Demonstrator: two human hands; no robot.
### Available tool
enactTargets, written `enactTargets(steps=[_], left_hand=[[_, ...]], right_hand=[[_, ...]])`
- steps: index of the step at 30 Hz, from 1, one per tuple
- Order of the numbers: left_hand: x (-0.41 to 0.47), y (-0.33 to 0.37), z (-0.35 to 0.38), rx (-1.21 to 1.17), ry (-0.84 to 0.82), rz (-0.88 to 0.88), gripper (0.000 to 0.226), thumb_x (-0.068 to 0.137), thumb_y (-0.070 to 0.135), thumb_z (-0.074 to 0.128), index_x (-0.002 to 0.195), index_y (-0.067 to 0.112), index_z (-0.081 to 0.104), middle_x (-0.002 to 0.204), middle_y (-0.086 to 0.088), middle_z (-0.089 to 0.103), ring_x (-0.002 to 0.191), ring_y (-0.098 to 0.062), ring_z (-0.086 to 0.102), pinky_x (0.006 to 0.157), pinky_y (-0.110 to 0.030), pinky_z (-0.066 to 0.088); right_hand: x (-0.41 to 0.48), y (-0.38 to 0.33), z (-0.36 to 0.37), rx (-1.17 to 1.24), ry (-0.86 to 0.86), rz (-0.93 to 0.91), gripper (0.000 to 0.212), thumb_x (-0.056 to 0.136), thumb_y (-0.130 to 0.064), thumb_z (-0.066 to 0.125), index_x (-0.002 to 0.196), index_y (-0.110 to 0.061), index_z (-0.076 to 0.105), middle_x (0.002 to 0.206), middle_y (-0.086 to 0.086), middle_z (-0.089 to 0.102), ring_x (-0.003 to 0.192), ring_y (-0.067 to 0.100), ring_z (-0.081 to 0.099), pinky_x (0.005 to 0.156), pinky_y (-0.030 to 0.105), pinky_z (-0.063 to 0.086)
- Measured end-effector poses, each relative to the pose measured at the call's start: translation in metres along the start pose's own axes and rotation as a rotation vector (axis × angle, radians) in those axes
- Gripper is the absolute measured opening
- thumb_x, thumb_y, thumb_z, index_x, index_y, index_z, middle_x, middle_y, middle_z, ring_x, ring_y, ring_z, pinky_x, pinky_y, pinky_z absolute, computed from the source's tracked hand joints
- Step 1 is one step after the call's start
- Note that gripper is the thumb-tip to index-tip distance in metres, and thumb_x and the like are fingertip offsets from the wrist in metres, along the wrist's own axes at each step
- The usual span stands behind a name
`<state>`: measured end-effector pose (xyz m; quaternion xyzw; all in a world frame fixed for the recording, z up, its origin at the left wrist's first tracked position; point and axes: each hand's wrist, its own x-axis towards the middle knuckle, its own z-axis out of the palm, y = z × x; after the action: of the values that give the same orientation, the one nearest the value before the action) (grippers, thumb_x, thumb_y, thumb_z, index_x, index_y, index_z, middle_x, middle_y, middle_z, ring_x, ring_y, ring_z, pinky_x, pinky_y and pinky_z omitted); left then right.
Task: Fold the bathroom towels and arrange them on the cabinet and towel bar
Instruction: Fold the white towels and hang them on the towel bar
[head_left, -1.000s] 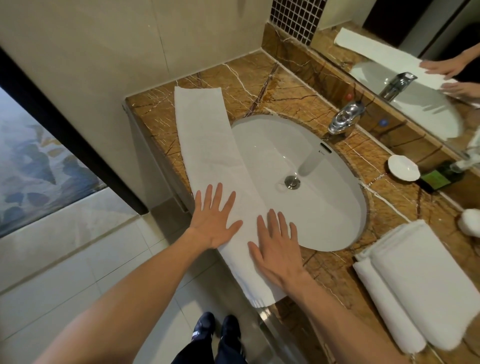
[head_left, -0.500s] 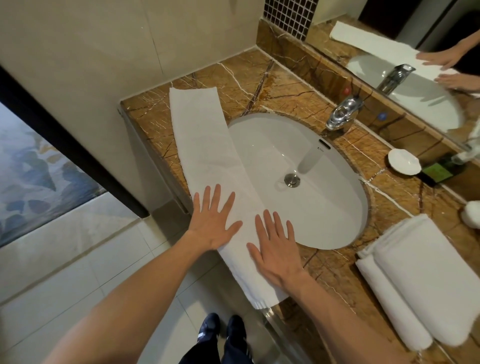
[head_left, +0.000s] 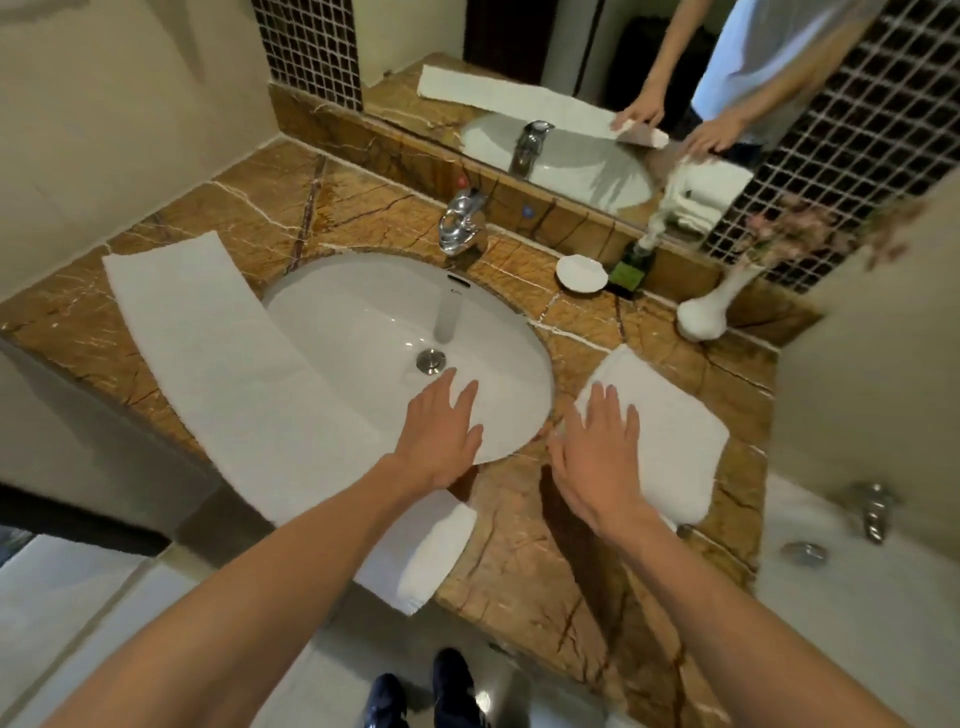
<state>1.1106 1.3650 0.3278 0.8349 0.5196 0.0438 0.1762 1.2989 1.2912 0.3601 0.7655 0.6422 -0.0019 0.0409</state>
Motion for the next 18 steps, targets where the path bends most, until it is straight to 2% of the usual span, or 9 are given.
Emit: enactTargets(steps=[3, 6, 9, 12, 14, 16, 18], left_hand=[[0.019, 0.06, 0.003, -0.143, 0.001, 0.041, 0.06, 0.094, 0.036, 0.046, 0.146, 0.012, 0.028, 0.152, -0.017, 0.015, 0.134, -0.034, 0.027, 0.108, -0.042, 0.03], [0.038, 0.111, 0.008, -0.297, -0.101, 0.095, 0.05, 0.094, 0.034, 0.049, 0.135, 0.007, 0.043, 0.14, -0.017, 0.035, 0.126, -0.034, 0.038, 0.104, -0.041, 0.036], [0.058, 0.148, 0.012, -0.373, -0.11, 0.086, 0.039, 0.094, 0.032, 0.051, 0.117, 0.0, 0.049, 0.121, -0.02, 0.051, 0.111, -0.034, 0.047, 0.092, -0.042, 0.041], [0.076, 0.166, 0.012, -0.481, -0.066, -0.062, 0.041, 0.09, 0.03, 0.058, 0.121, 0.005, 0.05, 0.117, -0.014, 0.058, 0.106, -0.031, 0.054, 0.089, -0.042, 0.046], [0.086, 0.171, 0.012, -0.532, -0.083, -0.148, 0.047, 0.086, 0.028, 0.064, 0.126, 0.007, 0.049, 0.117, -0.011, 0.059, 0.104, -0.028, 0.056, 0.083, -0.038, 0.048], [0.092, 0.173, 0.009, -0.569, -0.122, -0.158, 0.041, 0.083, 0.023, 0.067, 0.119, 0.009, 0.053, 0.112, -0.009, 0.06, 0.095, -0.024, 0.057, 0.074, -0.032, 0.045], [0.095, 0.174, 0.004, -0.602, -0.161, -0.142, 0.03, 0.081, 0.017, 0.068, 0.108, 0.015, 0.056, 0.107, -0.007, 0.062, 0.092, -0.023, 0.059, 0.071, -0.03, 0.045]], right_hand=[[-0.01, 0.057, -0.006, 0.077, -0.023, 0.27, 0.054, 0.098, -0.041, 0.034, 0.146, -0.016, 0.031, 0.158, 0.02, 0.011, 0.146, 0.036, 0.006, 0.116, 0.051, 0.005], [-0.021, 0.104, -0.003, 0.339, -0.024, 0.549, 0.061, 0.095, -0.041, 0.043, 0.146, -0.011, 0.028, 0.155, 0.021, 0.019, 0.142, 0.036, 0.017, 0.116, 0.048, 0.017], [-0.024, 0.138, 0.003, 0.754, -0.036, 0.591, 0.063, 0.092, -0.031, 0.056, 0.144, -0.009, 0.029, 0.143, 0.014, 0.043, 0.127, 0.032, 0.043, 0.106, 0.044, 0.037], [-0.016, 0.154, 0.004, 1.084, -0.05, 0.608, 0.059, 0.088, -0.019, 0.063, 0.139, -0.01, 0.033, 0.129, 0.007, 0.054, 0.111, 0.02, 0.053, 0.092, 0.034, 0.047], [-0.006, 0.161, 0.008, 1.22, -0.03, 0.657, 0.056, 0.085, -0.012, 0.066, 0.134, -0.008, 0.039, 0.124, 0.008, 0.058, 0.109, 0.02, 0.056, 0.088, 0.032, 0.049], [0.003, 0.164, 0.009, 1.306, -0.041, 0.744, 0.049, 0.082, -0.01, 0.067, 0.127, -0.009, 0.048, 0.115, 0.008, 0.062, 0.104, 0.024, 0.06, 0.086, 0.036, 0.053], [0.008, 0.166, 0.008, 1.362, -0.072, 0.794, 0.04, 0.081, -0.007, 0.065, 0.119, -0.01, 0.055, 0.099, 0.003, 0.065, 0.091, 0.021, 0.062, 0.071, 0.031, 0.055]])
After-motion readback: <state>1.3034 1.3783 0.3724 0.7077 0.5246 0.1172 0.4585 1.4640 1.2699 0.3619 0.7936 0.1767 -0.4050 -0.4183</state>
